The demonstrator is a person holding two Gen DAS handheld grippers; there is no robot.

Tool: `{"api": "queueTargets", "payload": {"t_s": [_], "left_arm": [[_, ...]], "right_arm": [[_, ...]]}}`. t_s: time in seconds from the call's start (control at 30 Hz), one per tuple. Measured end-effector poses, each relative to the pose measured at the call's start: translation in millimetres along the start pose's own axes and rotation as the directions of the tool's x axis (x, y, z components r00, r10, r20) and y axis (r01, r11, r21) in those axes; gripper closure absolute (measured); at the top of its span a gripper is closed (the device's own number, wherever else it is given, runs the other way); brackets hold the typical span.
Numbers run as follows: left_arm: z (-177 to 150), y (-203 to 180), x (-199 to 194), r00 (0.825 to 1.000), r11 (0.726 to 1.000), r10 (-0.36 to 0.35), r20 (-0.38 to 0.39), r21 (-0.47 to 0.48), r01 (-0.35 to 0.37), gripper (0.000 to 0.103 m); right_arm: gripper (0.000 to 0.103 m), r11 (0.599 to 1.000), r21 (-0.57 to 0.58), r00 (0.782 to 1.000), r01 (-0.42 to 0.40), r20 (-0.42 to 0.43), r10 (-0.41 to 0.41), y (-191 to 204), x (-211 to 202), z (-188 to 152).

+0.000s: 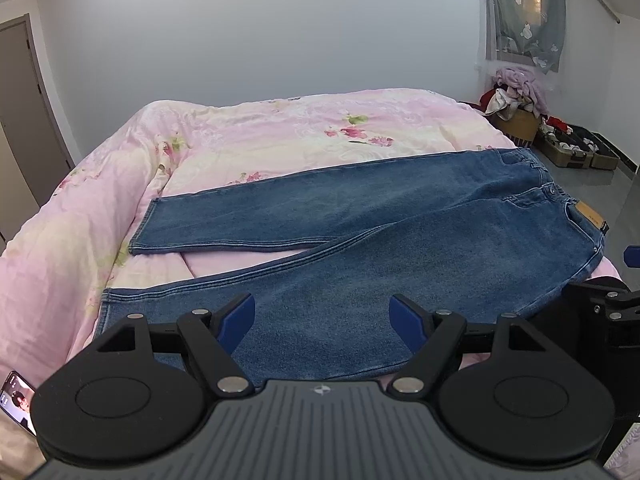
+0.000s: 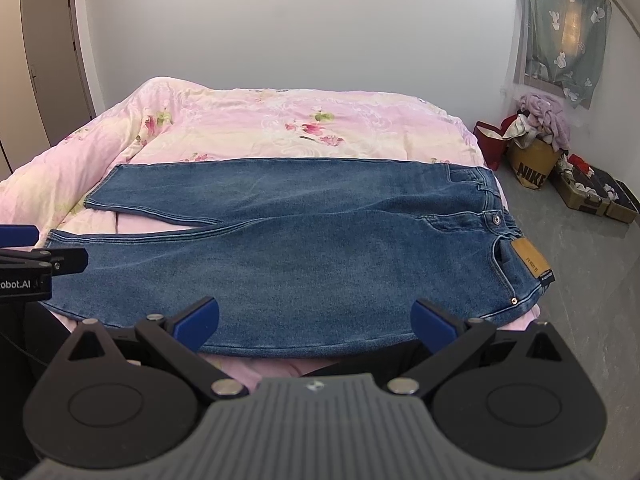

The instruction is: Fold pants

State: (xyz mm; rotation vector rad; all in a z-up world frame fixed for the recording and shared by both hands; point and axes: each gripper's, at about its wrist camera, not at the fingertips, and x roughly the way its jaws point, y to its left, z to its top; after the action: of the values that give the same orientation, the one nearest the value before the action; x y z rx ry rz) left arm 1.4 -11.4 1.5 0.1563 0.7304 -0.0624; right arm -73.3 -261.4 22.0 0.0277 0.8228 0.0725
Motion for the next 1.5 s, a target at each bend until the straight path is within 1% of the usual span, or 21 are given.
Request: {"api": "queueTargets", "payload": {"t_s": [0.17, 0.4, 0.87, 1.0, 1.03, 1.1, 1.13, 1.2, 1.3, 1.4, 1.5], "left_arm": [[0, 0, 1, 1.0, 1.0, 0.005, -0.003, -0.001, -0.005, 0.014], [-1, 1, 0, 1.0, 1.0, 0.005, -0.008, -0.004, -0.005, 0.014], [-3, 3, 2, 1.0, 1.0, 0.004, -0.024, -0.003, -0.004, 0.014], [-3, 12, 9, 0.999, 1.0, 0.007, -0.041, -0.029, -0.008, 0.014], [-4, 15, 12, 0.999, 0.999, 0.008, -0.053, -0.04, -0.01, 0.014], [-6, 22, 20, 0.997, 0.999, 0.013, -0.071, -0.041, -0.016, 0.014], [-7, 25, 23, 0.997, 0.999, 0.02, -0.078, -0.029, -0.022, 0.016], [-10, 31, 32, 0.995, 0.999, 0.036, -0.093, 0.008, -0.036, 0.019], [-15, 39, 44, 0.993, 0.997, 0.043, -0.11, 0.068, -0.036, 0.021], [-20, 41, 55, 0.992, 0.988, 0.015, -0.123, 0.152, 0.004, 0.02], [-27, 33, 68, 0.991, 0.963, -0.018, -0.13, 0.266, 0.052, 0.02]], "right_arm": [[0.005, 1.0, 0.0, 1.0, 0.006, -0.009, -0.006, 0, 3, -1], [0.005, 1.0, 0.022, 1.0, -0.004, -0.028, 0.005, -3, 8, -3], [0.005, 1.0, 0.023, 0.999, -0.001, -0.032, 0.002, -4, 10, -5], [0.005, 1.0, 0.019, 1.0, -0.001, -0.023, 0.002, -5, 11, -6], [0.005, 1.0, 0.018, 1.0, -0.012, -0.016, 0.013, -6, 12, -8], [0.005, 0.998, 0.019, 0.998, -0.061, 0.002, 0.061, -9, 13, -12], [0.005, 0.997, 0.016, 0.997, -0.082, 0.01, 0.082, -11, 15, -15], [0.005, 0.995, -0.005, 0.995, -0.097, 0.015, 0.097, -14, 20, -17], [0.005, 0.994, -0.082, 0.998, -0.066, -0.005, 0.065, -18, 35, -16], [0.005, 0.984, -0.172, 0.998, -0.052, -0.055, 0.043, -26, 60, -12], [0.017, 0.967, -0.247, 0.993, -0.058, -0.114, 0.03, -32, 88, -8]]}}
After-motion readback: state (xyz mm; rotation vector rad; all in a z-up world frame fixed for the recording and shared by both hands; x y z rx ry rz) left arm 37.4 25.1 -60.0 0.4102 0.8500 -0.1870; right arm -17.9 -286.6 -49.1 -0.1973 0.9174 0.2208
